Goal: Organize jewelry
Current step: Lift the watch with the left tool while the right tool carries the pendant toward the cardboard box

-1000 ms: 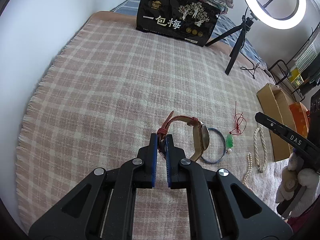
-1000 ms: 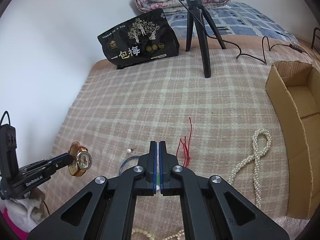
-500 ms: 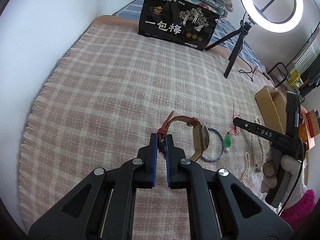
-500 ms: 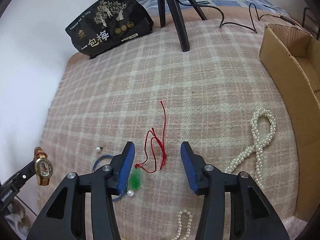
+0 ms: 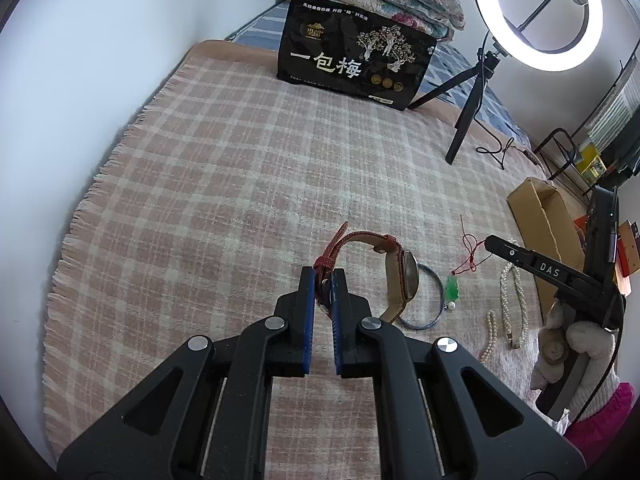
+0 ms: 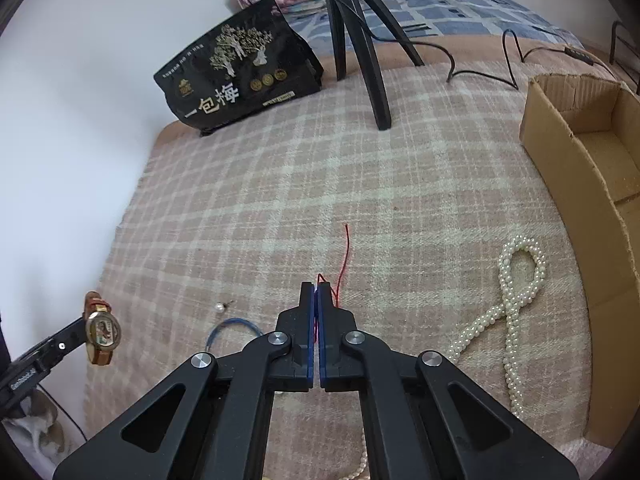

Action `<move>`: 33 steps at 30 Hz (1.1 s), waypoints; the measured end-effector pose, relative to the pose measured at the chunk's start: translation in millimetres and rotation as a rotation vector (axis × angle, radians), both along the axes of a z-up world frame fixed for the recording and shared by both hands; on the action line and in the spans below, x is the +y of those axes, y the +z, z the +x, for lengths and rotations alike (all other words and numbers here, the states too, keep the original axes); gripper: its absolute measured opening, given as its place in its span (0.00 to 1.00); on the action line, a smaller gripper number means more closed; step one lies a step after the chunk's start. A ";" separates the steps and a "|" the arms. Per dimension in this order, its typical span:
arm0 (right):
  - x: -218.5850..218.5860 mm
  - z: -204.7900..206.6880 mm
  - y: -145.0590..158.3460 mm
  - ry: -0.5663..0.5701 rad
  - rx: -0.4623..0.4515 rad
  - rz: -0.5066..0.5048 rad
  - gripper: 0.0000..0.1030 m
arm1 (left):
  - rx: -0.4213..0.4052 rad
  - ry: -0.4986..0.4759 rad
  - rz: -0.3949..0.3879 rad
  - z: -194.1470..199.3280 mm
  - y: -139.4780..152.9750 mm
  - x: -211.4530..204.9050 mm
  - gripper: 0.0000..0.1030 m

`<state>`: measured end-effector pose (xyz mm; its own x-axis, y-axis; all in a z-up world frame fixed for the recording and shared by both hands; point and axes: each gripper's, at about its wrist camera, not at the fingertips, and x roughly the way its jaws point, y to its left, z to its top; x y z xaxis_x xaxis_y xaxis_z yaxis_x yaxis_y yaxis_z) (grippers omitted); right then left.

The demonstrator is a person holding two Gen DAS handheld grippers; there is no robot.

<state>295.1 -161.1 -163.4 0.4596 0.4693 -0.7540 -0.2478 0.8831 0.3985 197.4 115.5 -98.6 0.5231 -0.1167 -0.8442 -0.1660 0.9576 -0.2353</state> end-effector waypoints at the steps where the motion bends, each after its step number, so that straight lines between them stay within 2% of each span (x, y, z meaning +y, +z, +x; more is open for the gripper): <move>1: -1.0 -1.4 3.4 0.004 -0.006 0.010 0.00 | -0.003 -0.001 0.003 -0.7 1.0 -1.3 0.05; 11: -10.5 -22.8 38.4 0.034 -0.081 0.056 0.00 | -0.036 -0.029 0.001 -2.5 14.2 -18.3 0.05; 19: -46.7 -37.8 77.1 0.002 -0.171 0.075 0.00 | -0.059 -0.074 -0.021 1.1 26.7 -45.7 0.05; 27: -108.9 -50.6 107.4 -0.084 -0.246 0.098 0.00 | -0.083 -0.166 -0.044 9.7 41.2 -105.5 0.05; 33: -155.8 -50.5 113.3 -0.156 -0.267 0.080 0.00 | -0.097 -0.252 -0.061 17.4 49.7 -169.5 0.05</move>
<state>244.7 -316.9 -50.1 0.7077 0.4302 -0.5604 -0.2171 0.8873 0.4069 214.8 -54.0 -48.9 0.5492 -0.3029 -0.7788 0.1019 0.9493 -0.2974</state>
